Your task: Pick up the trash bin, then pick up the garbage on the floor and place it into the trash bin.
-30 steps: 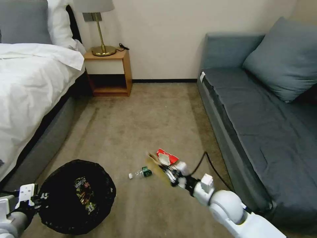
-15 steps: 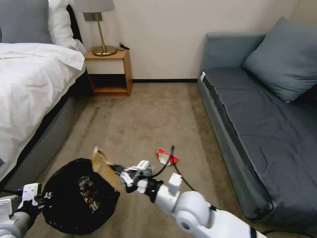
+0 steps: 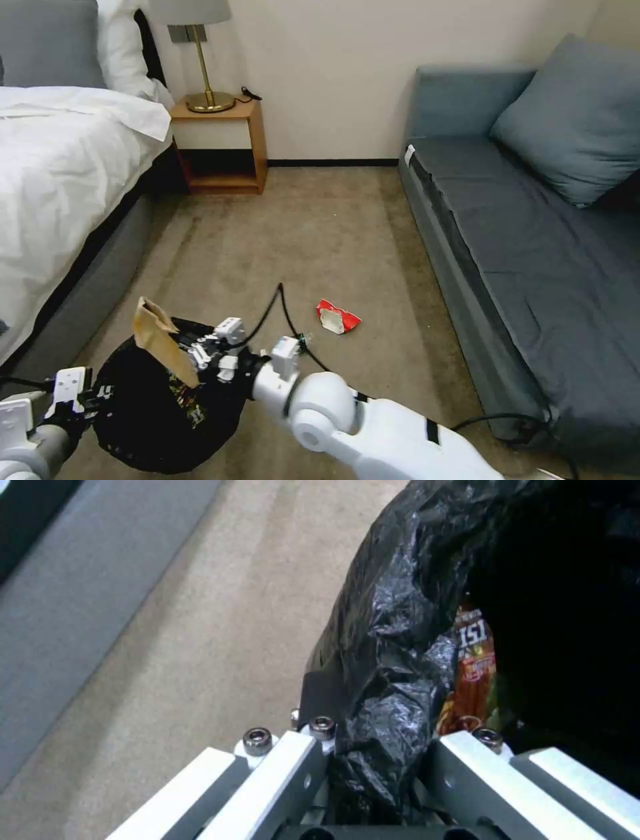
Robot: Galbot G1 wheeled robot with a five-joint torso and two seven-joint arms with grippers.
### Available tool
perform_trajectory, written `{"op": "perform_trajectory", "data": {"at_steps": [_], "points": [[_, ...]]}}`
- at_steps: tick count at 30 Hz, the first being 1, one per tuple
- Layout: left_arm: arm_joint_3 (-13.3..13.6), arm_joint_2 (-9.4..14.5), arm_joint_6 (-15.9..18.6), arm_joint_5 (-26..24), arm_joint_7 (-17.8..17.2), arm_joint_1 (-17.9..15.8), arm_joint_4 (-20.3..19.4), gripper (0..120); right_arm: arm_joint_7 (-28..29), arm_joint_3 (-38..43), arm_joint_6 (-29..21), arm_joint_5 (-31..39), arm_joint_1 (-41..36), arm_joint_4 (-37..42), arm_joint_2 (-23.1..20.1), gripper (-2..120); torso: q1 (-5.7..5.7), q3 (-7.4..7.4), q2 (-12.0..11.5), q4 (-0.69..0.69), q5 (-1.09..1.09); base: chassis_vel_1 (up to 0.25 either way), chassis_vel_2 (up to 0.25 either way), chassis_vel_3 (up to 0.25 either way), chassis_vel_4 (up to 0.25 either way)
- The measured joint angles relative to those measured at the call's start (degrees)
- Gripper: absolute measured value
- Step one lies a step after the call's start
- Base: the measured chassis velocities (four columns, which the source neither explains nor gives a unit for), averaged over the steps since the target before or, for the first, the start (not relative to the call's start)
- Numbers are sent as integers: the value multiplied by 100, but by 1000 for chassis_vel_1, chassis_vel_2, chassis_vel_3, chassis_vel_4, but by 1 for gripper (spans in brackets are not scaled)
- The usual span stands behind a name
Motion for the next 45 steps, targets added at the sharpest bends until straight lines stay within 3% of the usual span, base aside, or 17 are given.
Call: {"op": "perform_trajectory", "data": {"at_steps": [21, 28, 35, 45], "points": [[-101, 40, 1, -74, 1, -8, 34, 3, 32, 216, 41, -663, -414, -60, -147, 72, 0, -1, 0, 0, 1, 0, 0, 0, 0], [-374, -49, 1, -133, 5, -44, 316, 3, -522, 1080, 462, -2301, -1120, 418, -929, 98, 0, -1, 0, -2, 1, 0, 0, 0, 0], [-562, -34, -1, -227, 6, -79, 375, 3, -724, 1928, 888, -2695, -1829, 652, -1390, 100, 0, -1, 0, -2, 3, 0, 0, 0, 0], [-623, -38, -1, -265, 9, -73, 371, 3, -772, 2353, 1100, -2963, -2401, 420, -1502, 100, 0, -1, 0, -1, 2, 0, 0, 0, 0]]}}
